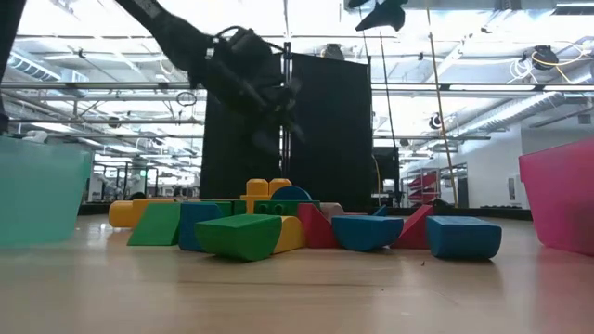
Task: Sort blocks by size
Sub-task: Put the 1-stud yellow game piece into the pink bin
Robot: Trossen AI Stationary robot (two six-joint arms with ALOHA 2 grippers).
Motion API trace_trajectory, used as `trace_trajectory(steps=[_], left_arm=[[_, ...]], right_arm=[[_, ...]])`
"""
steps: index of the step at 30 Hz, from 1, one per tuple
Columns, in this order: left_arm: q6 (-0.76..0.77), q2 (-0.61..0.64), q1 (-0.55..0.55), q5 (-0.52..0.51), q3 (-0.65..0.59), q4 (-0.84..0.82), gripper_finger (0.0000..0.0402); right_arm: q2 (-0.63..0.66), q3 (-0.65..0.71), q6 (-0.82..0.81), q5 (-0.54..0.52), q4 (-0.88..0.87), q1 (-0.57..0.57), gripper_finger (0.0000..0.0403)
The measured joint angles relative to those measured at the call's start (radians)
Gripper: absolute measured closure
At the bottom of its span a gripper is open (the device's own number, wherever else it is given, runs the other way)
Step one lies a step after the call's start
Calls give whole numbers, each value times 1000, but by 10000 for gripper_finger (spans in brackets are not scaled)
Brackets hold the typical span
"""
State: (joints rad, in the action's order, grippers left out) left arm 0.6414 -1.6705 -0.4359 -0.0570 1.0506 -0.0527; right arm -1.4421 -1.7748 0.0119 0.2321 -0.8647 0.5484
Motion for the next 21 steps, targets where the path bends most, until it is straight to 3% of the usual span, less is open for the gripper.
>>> trace_trajectory(steps=[2, 4, 8, 16, 21], left_arm=[[-3, 11, -22, -241, 10, -60, 146], [-27, 9, -62, -309, 10, -50, 146], [-17, -69, -136, -276, 12, -25, 146], [114, -219, -234, -91, 14, 15, 146], [91, -277, -250, -48, 121, -4, 146]], right_arm=[[-7, 0, 0, 0, -2, 0, 76], [-8, 0, 0, 3, -3, 0, 76], [-8, 0, 0, 4, -2, 0, 76], [-8, 0, 9, 5, -2, 0, 76], [-8, 0, 10, 6, -2, 0, 76]])
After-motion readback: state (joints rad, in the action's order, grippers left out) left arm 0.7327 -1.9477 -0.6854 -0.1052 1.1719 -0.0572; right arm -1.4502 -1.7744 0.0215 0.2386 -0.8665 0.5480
